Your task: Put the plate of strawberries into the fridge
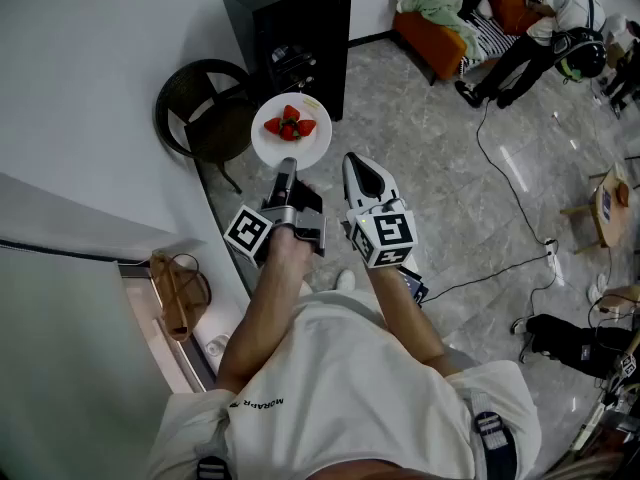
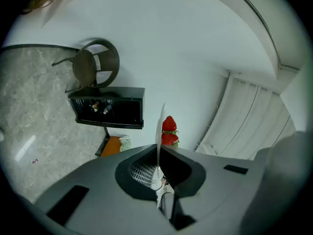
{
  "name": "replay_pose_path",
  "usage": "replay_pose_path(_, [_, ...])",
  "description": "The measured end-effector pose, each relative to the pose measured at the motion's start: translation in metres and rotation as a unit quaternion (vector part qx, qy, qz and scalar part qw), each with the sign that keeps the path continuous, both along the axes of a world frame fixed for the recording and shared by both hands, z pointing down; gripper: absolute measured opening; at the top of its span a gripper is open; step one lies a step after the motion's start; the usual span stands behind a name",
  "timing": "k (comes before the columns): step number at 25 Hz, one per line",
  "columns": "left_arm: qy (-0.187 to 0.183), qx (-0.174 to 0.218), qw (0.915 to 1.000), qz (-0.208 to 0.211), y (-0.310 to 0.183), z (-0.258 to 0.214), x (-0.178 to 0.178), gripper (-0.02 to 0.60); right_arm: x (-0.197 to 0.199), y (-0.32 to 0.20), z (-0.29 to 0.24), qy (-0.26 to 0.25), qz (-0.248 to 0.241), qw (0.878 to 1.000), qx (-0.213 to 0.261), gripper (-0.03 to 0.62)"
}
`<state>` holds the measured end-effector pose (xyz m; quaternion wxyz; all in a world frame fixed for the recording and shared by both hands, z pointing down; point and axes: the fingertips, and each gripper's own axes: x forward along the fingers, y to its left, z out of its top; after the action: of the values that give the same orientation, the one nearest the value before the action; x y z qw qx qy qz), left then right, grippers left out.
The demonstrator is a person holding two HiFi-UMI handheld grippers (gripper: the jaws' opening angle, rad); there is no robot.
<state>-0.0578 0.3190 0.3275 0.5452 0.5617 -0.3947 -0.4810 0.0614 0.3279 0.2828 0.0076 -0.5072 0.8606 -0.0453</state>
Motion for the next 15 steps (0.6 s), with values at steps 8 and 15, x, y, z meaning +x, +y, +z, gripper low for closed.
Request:
replay_pose_path(8, [0.004, -0.015, 0.9999, -0.006, 0.0062, -0.0018, -0.0042, 0.011, -0.003, 0.0025, -0.0022, -0.001, 0.0, 1.0, -0.007, 0.003])
replay_pose_path(15, [0.004, -0.015, 0.9999, 0.0, 0.0052, -0.0028, -0.0027, 0.011, -0.0031, 0.0014, -0.002, -0.005, -0.003, 1.0, -0.01, 0.003])
